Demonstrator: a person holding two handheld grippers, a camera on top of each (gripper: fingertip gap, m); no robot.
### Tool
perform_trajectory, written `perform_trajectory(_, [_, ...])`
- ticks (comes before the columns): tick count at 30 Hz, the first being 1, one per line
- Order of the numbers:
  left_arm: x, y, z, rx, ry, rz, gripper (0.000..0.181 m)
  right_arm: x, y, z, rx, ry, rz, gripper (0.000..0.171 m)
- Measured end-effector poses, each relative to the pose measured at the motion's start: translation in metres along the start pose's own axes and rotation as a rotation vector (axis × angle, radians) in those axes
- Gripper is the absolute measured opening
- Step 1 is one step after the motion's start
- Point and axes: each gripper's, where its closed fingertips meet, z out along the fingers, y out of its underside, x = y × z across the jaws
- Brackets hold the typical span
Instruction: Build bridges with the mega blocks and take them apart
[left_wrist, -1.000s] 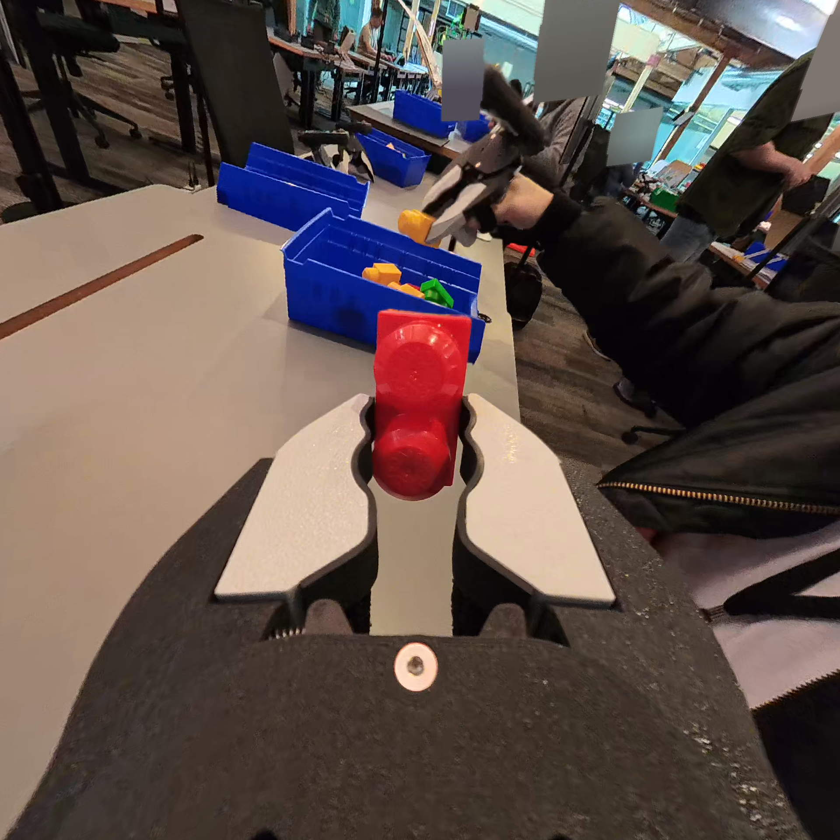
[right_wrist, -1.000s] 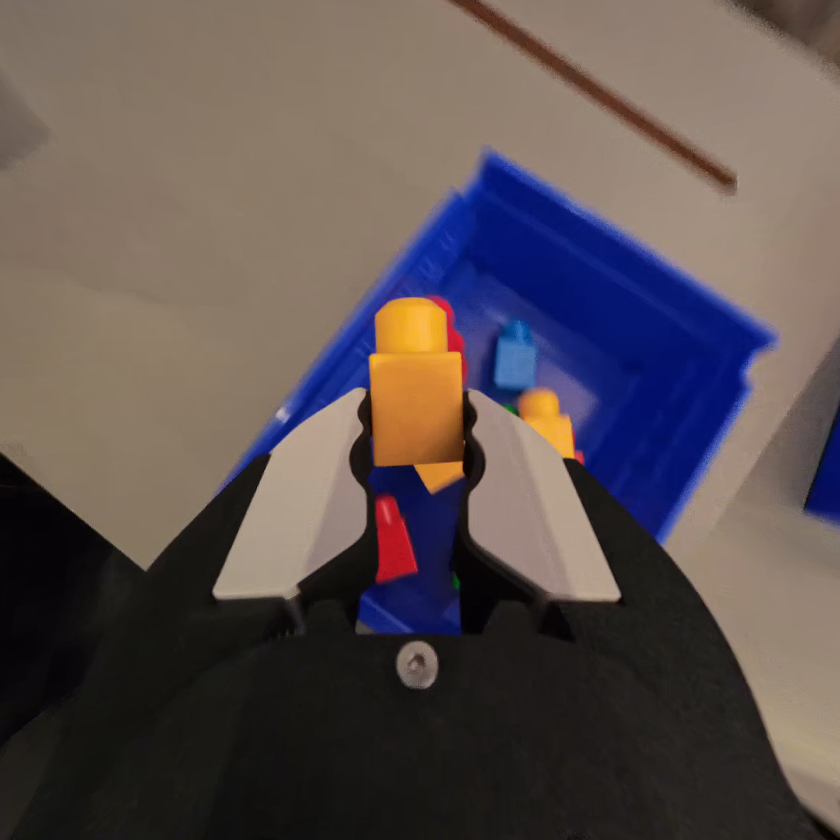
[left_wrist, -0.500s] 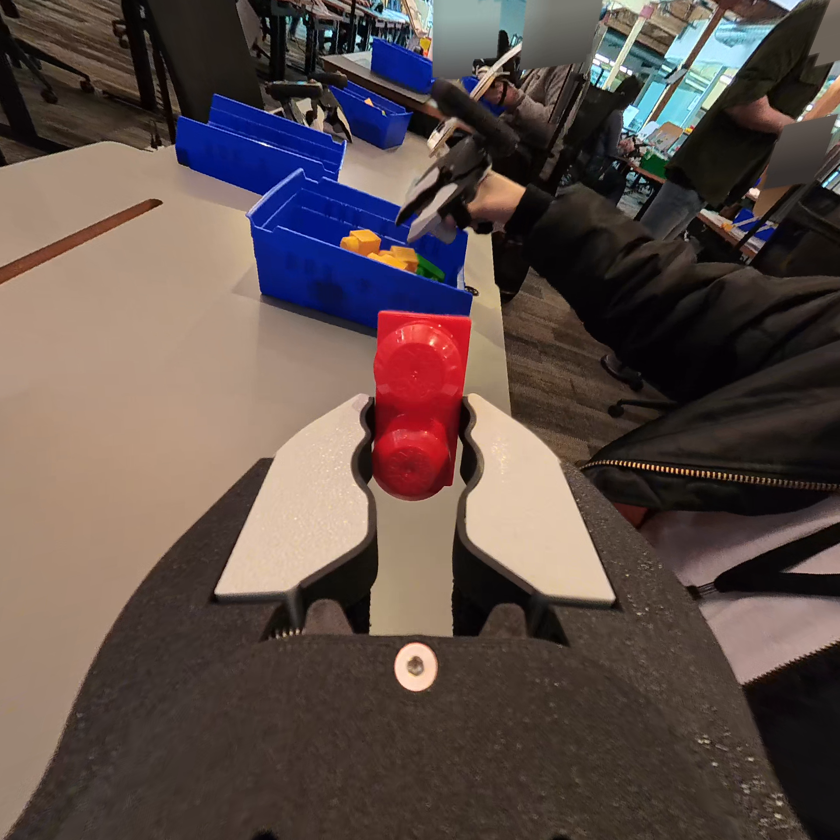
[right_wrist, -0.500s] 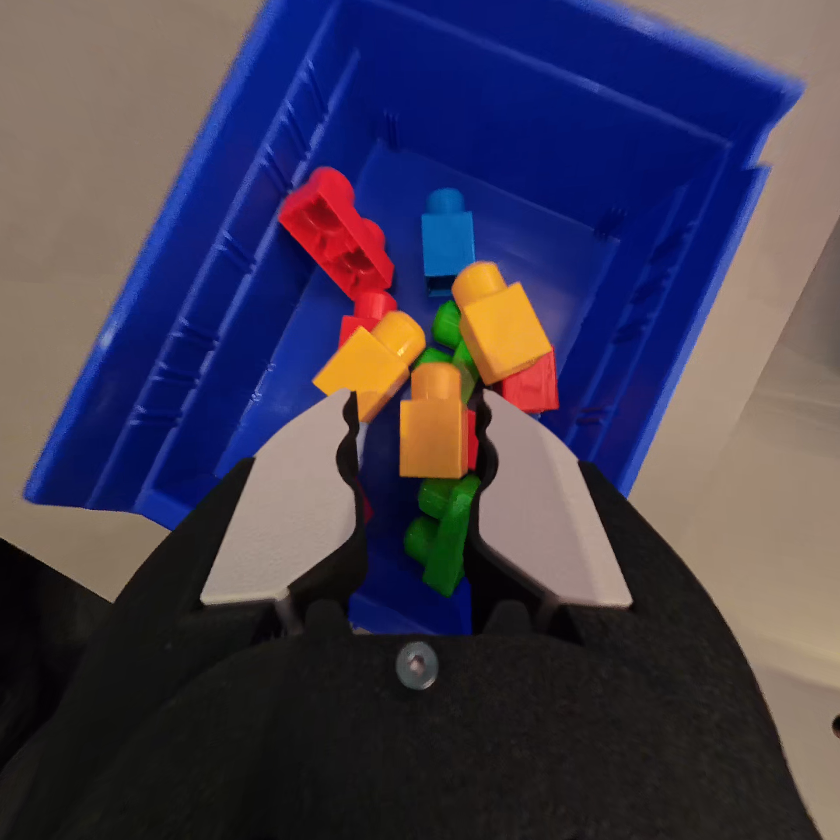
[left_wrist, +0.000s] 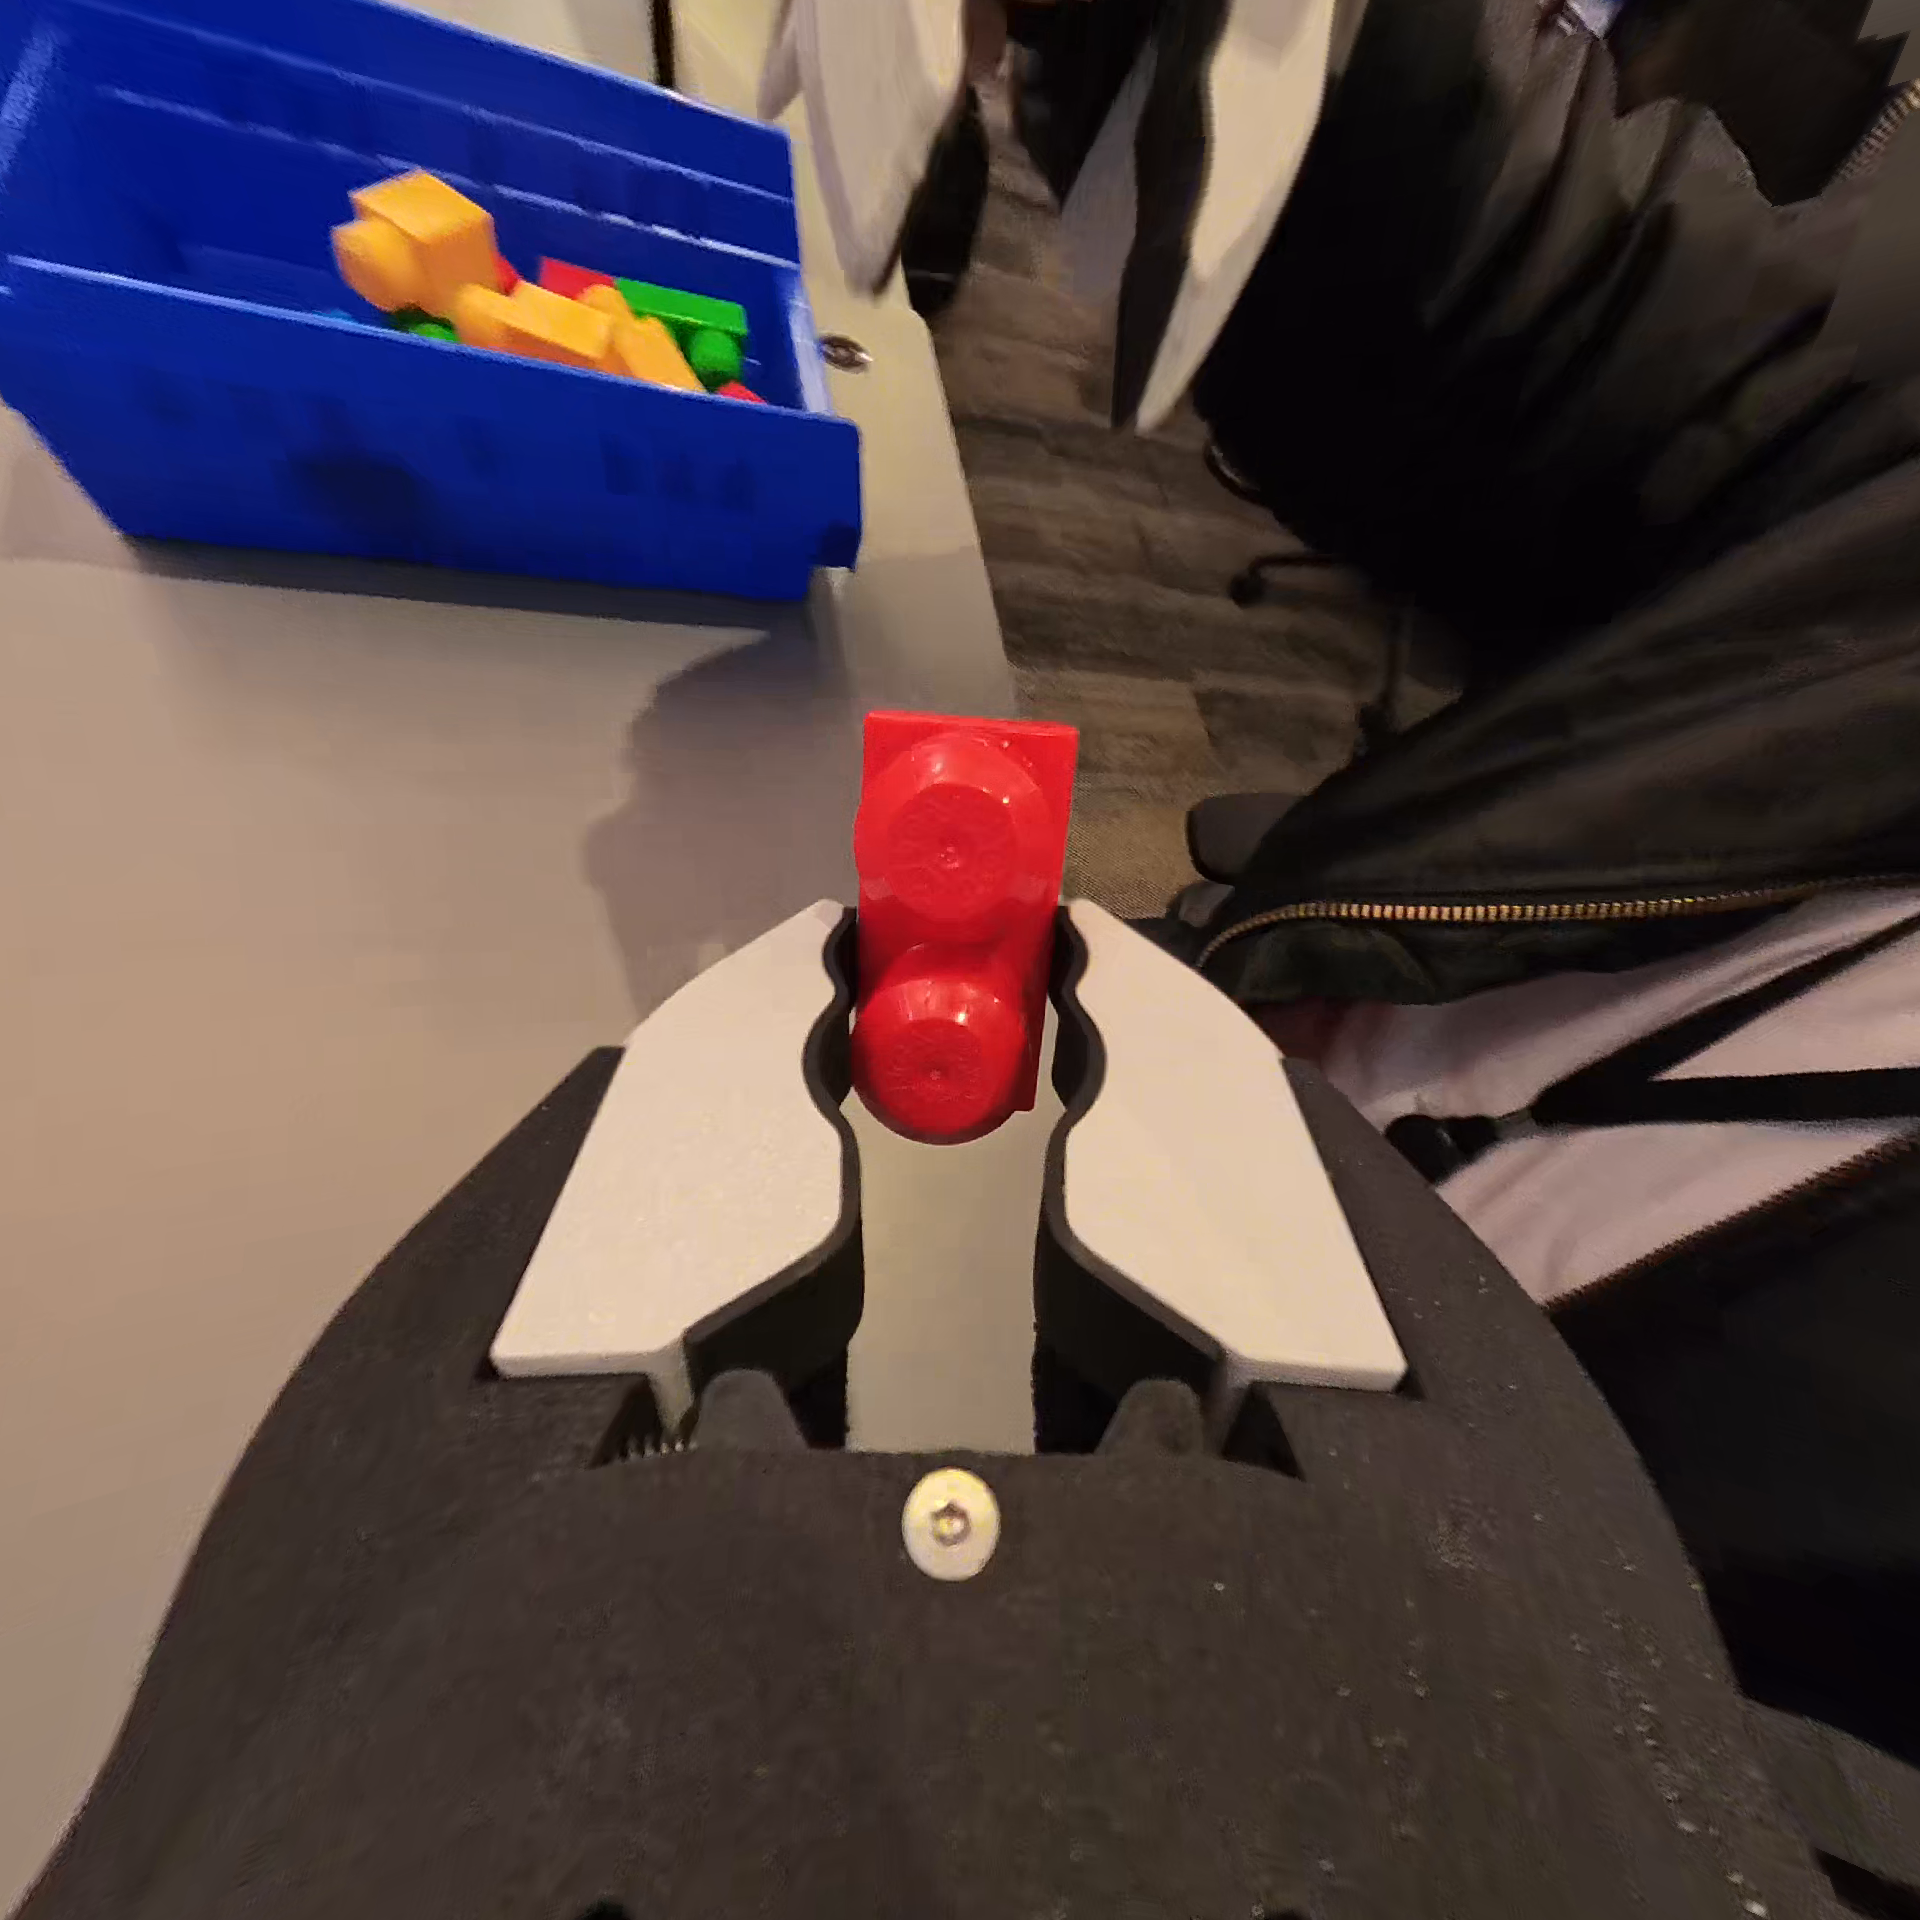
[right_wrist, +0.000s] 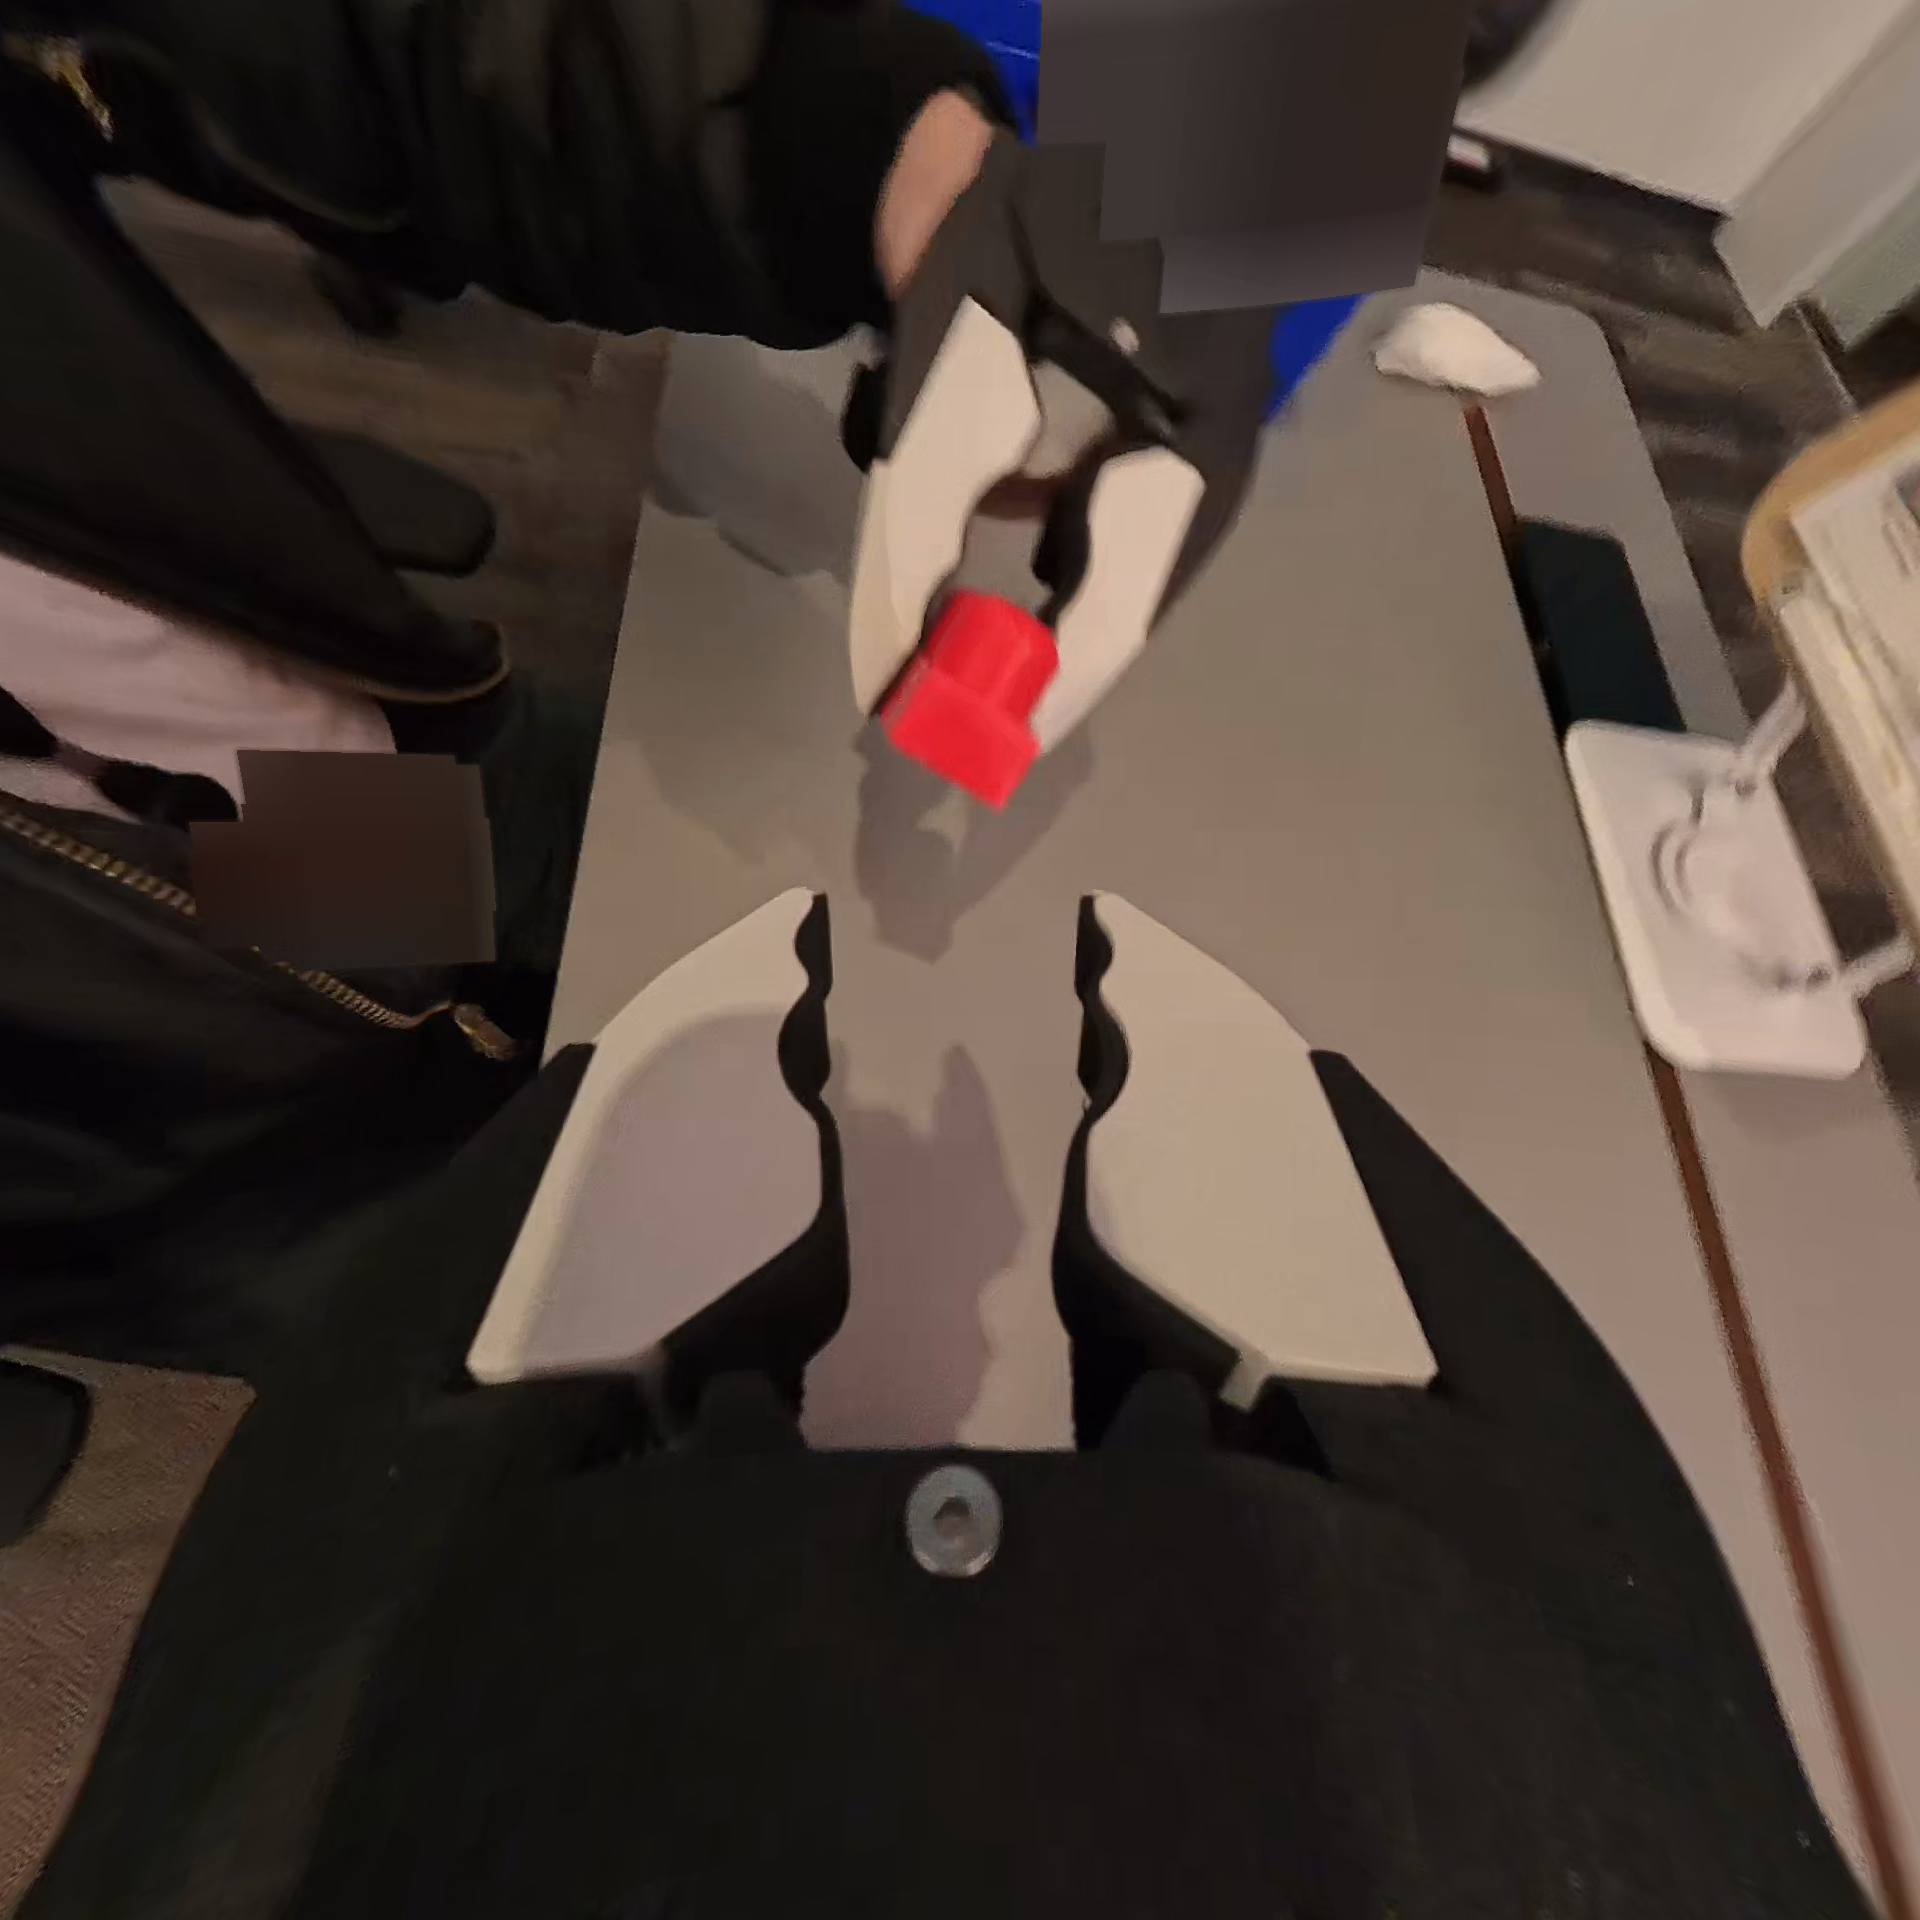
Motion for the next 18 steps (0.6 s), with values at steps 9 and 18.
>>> perform_trajectory(9, [0.017, -0.010, 0.006, -0.064, 0.141, -0.041, 0.035, -0.011, -0.021, 0.047, -0.078, 0.039, -0.323, 0.060])
perform_trajectory(18, [0.026, -0.012, 0.012, -0.071, 0.239, -0.090, 0.035, -0.016, -0.022, 0.060, -0.095, 0.011, -0.388, 0.048])
